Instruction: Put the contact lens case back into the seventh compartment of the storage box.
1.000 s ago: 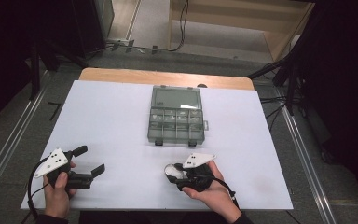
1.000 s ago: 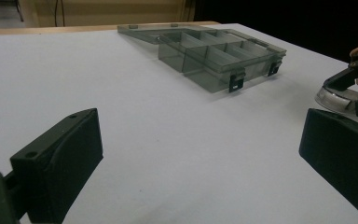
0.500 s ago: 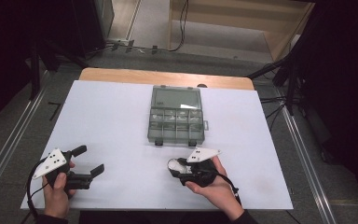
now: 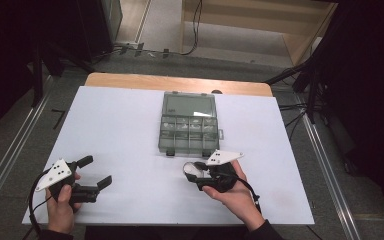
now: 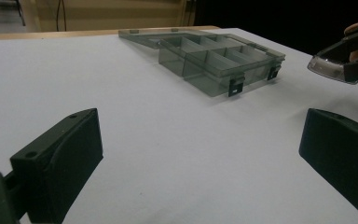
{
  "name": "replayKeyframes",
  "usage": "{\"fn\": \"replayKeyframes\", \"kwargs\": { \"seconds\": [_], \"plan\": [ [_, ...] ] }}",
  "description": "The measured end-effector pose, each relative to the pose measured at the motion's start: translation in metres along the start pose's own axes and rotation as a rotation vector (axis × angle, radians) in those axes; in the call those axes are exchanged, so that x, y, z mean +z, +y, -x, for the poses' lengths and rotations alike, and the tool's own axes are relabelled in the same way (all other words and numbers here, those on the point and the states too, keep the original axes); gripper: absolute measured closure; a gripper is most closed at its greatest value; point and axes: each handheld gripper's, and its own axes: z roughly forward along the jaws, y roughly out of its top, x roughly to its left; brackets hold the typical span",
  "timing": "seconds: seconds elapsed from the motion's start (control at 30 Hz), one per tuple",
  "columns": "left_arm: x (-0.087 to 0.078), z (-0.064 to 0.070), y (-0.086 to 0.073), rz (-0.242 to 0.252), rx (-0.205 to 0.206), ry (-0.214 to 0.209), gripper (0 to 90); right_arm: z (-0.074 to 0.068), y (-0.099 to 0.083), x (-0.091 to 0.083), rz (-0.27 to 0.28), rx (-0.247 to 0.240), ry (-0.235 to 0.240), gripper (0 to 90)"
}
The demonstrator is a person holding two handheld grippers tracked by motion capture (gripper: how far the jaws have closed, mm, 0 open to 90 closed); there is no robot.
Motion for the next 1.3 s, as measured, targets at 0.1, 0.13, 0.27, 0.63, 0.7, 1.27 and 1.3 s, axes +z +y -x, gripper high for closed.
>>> {"fn": "replayKeyframes", "kwargs": {
  "seconds": [0.1, 0.13, 0.27, 0.63, 0.7, 1.27, 1.3],
  "plan": [
    [0.0, 0.0, 0.0, -0.002, 0.002, 0.001, 0.0, 0.001, 0.001, 0.0, 0.003, -0.001, -0.005, 47.0],
    [0.0, 0.0, 0.0, -0.002, 0.002, 0.0, 0.0, 0.001, 0.002, 0.0, 0.001, 0.001, -0.005, 47.0],
    [0.0, 0.0, 0.0, -0.002, 0.003, 0.0, 0.0, 0.002, 0.004, 0.001, 0.003, -0.001, -0.002, 47.0],
    [0.001, 0.001, 0.0, -0.001, 0.005, 0.001, 0.0, 0.004, 0.013, 0.001, 0.014, 0.006, -0.006, 47.0],
    [0.0, 0.001, 0.0, -0.001, 0.005, 0.001, 0.0, 0.004, 0.015, 0.001, 0.015, 0.011, -0.008, 47.0],
    [0.001, 0.001, 0.0, -0.001, 0.007, 0.001, 0.0, 0.014, 0.03, -0.001, 0.027, 0.014, -0.031, 47.0],
    [0.001, 0.001, 0.0, -0.001, 0.007, 0.001, 0.0, 0.015, 0.031, -0.001, 0.028, 0.013, -0.033, 47.0]
  ]
}}
